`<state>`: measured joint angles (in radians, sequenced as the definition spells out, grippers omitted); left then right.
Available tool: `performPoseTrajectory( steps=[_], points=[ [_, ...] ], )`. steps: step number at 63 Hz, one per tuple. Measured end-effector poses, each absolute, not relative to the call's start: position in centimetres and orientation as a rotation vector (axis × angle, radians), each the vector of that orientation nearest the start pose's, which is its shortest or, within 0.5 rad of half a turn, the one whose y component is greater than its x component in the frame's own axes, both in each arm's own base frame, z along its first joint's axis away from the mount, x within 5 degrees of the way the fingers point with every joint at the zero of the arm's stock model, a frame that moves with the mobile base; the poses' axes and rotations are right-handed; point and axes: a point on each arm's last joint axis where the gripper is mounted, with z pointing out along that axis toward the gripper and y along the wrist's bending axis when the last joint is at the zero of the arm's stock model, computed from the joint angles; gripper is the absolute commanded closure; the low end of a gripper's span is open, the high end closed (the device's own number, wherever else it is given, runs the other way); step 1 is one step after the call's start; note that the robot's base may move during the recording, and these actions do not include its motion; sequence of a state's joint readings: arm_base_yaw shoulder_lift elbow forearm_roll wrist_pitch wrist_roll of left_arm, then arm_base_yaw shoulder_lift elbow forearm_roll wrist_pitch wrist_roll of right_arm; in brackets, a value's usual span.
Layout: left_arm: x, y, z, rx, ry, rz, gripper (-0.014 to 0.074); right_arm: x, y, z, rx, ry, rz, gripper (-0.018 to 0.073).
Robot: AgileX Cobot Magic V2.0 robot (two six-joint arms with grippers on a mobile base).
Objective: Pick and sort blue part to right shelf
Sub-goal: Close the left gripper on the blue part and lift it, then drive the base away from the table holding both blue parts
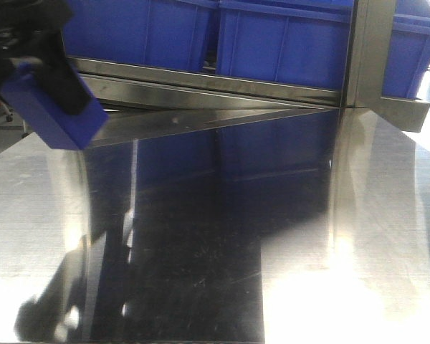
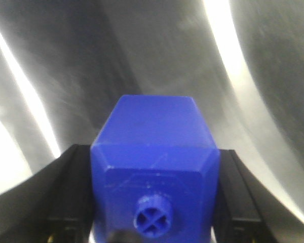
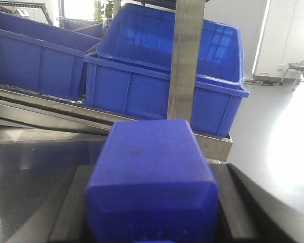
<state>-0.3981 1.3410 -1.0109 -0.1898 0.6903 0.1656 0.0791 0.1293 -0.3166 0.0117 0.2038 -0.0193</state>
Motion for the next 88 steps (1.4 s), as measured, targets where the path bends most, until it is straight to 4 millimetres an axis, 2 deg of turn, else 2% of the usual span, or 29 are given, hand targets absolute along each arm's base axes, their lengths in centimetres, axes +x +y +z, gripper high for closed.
performPoseTrajectory(
  steps=[18,30,40,54,67,88],
  points=[
    [20.8,-6.7,30.4,0.335,2.116,-0.239,0.0179,5.1,0.4,29.3,-0.067,1.499,0.059,0.0125],
    [18.0,-3.9,30.4,0.21,1.992,-0.177,0.0182,5.1,0.4,29.3,-0.067,1.499,0.059,0.0125],
    [15.5,-2.2,30.7,0.131,1.914,-0.13,0.0233,5.1,0.4,29.3,-0.067,1.499,0.059,0.0125],
    [11.7,-1.5,32.2,0.104,1.75,-0.116,0.0293,5.1,0.4,29.3,-0.067,1.499,0.059,0.0125],
    [8.8,-1.2,33.6,0.1,1.611,-0.117,0.0295,5.1,0.4,29.3,-0.067,1.499,0.059,0.0125],
    [6.9,-1.0,34.3,0.096,1.521,-0.117,0.029,5.1,0.4,29.3,-0.067,1.499,0.059,0.0125]
  ],
)
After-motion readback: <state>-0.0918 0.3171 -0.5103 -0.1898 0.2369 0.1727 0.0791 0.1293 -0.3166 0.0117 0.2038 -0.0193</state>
